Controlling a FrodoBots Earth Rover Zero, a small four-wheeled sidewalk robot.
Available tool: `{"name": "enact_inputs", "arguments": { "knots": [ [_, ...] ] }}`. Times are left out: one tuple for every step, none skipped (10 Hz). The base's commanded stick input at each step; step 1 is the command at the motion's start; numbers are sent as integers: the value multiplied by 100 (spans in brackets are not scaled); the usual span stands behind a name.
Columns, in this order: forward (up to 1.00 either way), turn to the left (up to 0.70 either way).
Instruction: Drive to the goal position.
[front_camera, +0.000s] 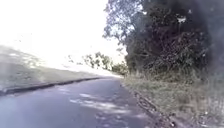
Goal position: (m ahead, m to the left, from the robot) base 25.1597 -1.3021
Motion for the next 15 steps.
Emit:
{"name": "enact_inputs", "arguments": {
  "knots": [
    [70, 0],
    [70, 14],
    [70, 14],
    [70, 14],
    [70, 14],
    [70, 14],
    [70, 14],
    [70, 6],
    [70, 0],
    [70, 0],
    [70, 0],
    [70, 0],
    [70, 0],
    [70, 0],
    [70, 0]
  ]
}}
